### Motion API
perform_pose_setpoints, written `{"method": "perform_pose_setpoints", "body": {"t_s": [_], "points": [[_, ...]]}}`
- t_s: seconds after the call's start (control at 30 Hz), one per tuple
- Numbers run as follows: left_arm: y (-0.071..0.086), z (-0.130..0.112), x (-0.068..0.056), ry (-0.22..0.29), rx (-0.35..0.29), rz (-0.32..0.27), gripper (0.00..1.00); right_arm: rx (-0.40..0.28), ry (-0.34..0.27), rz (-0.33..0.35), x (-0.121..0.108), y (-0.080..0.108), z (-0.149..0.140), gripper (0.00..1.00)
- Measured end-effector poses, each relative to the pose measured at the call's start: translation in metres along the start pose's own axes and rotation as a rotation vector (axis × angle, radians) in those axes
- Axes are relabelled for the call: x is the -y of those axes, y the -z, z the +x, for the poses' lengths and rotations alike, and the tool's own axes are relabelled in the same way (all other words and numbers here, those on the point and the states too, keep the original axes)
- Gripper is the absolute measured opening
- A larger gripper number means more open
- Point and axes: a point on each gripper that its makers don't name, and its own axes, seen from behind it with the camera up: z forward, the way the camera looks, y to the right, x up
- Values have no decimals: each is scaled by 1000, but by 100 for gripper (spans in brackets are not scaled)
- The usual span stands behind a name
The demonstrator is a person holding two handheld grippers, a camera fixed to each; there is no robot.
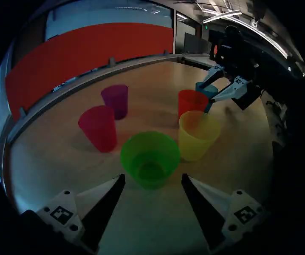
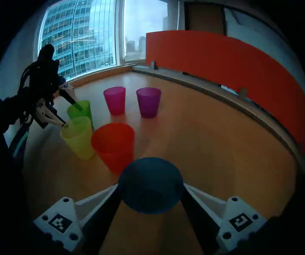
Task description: Pour water
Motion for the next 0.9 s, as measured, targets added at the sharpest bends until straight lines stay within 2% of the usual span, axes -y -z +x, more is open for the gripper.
{"method": "perform_pose_setpoints", "body": {"t_s": [0.07,0.37,0.9], "points": [[0,0,0,0,0,0,99,5,-1,-1,0,0,-1,100],[1,0,2,5,-2,7,99,7,-4,-6,0,5,-4,100],[22,-3,11,35,-27,60,99,-5,-21,-75,-11,38,-18,100]]}}
